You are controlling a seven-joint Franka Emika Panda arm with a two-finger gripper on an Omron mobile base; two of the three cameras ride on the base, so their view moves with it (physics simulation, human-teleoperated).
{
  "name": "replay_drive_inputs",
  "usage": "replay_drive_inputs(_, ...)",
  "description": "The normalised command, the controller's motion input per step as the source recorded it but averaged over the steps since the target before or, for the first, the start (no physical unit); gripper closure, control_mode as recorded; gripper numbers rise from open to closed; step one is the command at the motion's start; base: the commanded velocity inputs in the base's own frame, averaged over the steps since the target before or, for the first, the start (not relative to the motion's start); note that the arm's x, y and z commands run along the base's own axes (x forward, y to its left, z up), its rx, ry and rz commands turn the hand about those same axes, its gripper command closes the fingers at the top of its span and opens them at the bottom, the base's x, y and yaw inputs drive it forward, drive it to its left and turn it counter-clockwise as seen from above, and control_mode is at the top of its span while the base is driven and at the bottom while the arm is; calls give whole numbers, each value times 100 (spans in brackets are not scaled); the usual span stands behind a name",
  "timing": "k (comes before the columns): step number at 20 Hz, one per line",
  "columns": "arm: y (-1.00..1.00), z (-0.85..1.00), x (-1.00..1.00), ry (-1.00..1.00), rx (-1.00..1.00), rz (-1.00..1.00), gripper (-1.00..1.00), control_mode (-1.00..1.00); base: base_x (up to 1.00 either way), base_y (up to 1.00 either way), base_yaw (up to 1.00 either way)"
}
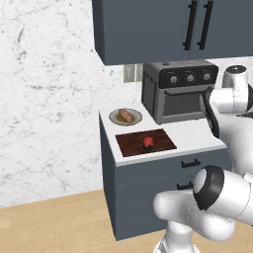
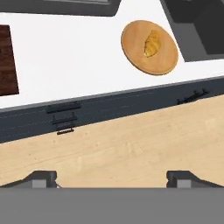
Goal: From the different types of pastries on the counter, select a croissant and place it on the cutting board. Then retrieve a jar of jam from the cabinet and place it alongside the croissant on the cutting board.
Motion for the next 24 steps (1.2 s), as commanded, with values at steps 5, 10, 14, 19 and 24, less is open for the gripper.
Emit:
replay_drive_inputs(5, -50, -9, 0, 20, 9, 0, -100, -100, 0, 0, 0)
replay_drive_inputs(10, -72, 0, -4, 7, 19, 0, -100, -100, 0, 0, 0)
replay_drive_inputs(14, -22, 0, 0, -4, 14, -2, -100, -100, 0, 0, 0)
replay_drive_inputs(19, -26, -1, 3, -4, 18, -7, -100, -100, 0, 0, 0)
replay_drive_inputs(24, -1, -14, 49, -1, 0, -7, -100, -100, 0, 0, 0)
